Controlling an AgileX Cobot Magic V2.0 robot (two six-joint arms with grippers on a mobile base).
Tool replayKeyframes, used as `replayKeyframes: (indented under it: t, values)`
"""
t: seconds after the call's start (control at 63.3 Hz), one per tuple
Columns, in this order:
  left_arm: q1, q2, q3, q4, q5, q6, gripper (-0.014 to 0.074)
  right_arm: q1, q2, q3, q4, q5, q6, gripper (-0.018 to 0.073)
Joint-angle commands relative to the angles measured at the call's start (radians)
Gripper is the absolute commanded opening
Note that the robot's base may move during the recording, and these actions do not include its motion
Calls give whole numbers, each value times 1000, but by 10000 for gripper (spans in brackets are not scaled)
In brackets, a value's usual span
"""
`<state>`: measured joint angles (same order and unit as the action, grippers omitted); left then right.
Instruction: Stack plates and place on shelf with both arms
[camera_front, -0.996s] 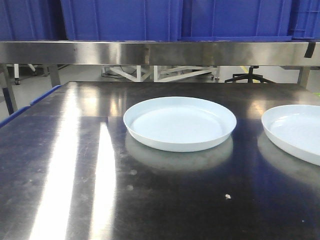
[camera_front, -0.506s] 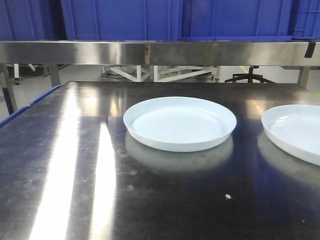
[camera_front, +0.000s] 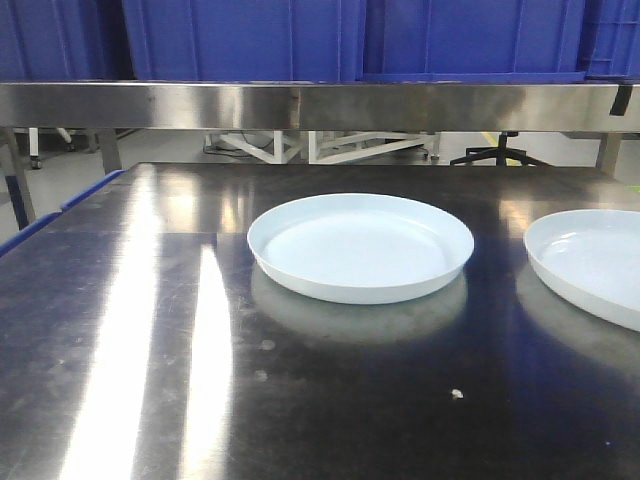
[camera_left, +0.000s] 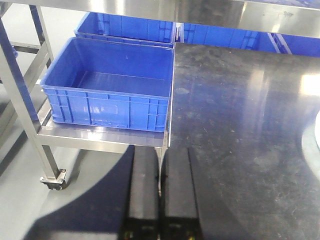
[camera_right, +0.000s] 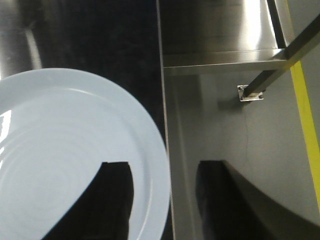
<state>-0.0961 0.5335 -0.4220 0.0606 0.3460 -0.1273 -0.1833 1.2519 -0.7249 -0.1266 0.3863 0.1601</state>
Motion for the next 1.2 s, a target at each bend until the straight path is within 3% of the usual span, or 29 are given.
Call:
replayKeyframes:
  t: [0.0, 0.616, 0.711, 0.838, 1.027, 1.185]
  values:
    - [-1, 1, -29, -6, -76, -8, 87, -38, 6, -33, -7, -84, -1, 386]
    - [-1, 1, -29, -6, -76, -8, 87, -41, 214, -33, 16, -149, -1, 377]
    - [-1, 1, -29, -6, -76, -8, 87, -41, 219, -33, 16, -165, -1, 299]
    - [-1, 1, -29, -6, -76, -8, 87, -41, 204, -69, 15, -151, -1, 38]
    - [-1, 1, -29, -6, -76, -8, 87, -36, 147, -176, 16, -103, -1, 57]
    - [-1, 1, -29, -6, -76, -8, 87, 15, 92, -256, 28, -85, -1, 57]
